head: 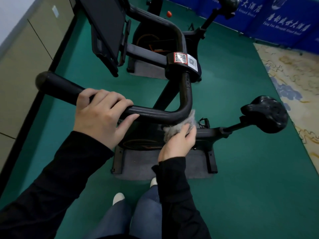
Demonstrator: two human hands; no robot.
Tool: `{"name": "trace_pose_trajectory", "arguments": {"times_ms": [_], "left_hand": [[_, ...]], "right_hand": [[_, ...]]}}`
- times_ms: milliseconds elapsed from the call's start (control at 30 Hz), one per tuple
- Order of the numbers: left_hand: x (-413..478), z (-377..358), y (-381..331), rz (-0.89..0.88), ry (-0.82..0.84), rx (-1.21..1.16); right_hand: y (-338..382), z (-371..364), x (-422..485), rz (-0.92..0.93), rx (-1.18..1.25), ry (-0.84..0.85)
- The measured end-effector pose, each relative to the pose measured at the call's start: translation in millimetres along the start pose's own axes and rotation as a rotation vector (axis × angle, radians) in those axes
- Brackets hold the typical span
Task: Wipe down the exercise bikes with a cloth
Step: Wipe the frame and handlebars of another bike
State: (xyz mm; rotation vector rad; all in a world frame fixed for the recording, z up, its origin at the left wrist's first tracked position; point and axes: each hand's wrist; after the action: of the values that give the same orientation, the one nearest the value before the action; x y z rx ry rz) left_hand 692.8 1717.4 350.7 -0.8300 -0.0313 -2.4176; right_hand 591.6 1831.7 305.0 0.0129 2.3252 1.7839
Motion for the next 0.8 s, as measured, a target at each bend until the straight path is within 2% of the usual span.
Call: {"name": "trace_pose_trajectory", "arguments": {"times_ms": [167, 300, 433, 667, 800], "left_hand": [[1, 2, 0, -0.008, 0.005, -0.019], [1, 2, 0, -0.013, -0.005, -0.009], [0, 0, 0, -0.016, -0.012, 0.024], [2, 3, -4, 0.003, 0.02, 0.05], [2, 6, -12, 0.045, 0.042, 0.034]], "right_hand": [[-3, 1, -6, -0.108, 0.101, 0.034], [-6, 5, -2, -0.093, 0.042, 0.098], [-18, 20, -10, -0.086, -0.071, 0.243], [-10, 37, 7, -0.147, -0.03, 0.627], [-7, 41, 39, -0.313, 0.002, 0.495]]}}
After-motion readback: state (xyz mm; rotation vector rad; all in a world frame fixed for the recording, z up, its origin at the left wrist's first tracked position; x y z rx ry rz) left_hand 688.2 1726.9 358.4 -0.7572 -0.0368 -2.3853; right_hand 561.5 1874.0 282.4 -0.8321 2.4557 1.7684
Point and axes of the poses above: each hand's wrist, its own x-axis towards the middle knuckle, its own z-axis out of the back of the hand, y = z × x, and after that the axes turned 11 degrees about z, right-handed
